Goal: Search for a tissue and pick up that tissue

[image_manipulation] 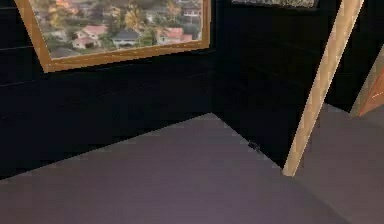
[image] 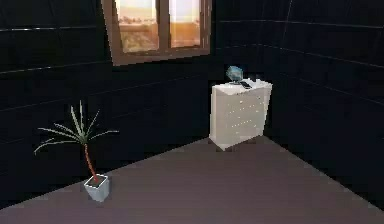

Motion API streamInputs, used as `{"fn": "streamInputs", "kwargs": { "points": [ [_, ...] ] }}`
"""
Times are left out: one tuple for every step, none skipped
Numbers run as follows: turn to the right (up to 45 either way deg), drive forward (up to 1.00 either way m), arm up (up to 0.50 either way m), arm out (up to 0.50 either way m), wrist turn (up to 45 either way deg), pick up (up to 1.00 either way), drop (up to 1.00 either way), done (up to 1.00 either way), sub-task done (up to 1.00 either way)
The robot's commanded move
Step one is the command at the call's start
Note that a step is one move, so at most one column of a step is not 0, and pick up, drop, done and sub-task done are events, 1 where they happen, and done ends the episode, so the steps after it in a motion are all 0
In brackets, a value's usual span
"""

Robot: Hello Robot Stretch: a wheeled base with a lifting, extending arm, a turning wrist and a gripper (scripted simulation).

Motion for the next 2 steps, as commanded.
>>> {"fn": "streamInputs", "kwargs": {
  "points": [
    [45.0,0.0,0.0,0.0,0.0,0.0,0.0,0.0,0.0],
    [45.0,0.0,0.0,0.0,0.0,0.0,0.0,0.0,0.0]
  ]
}}
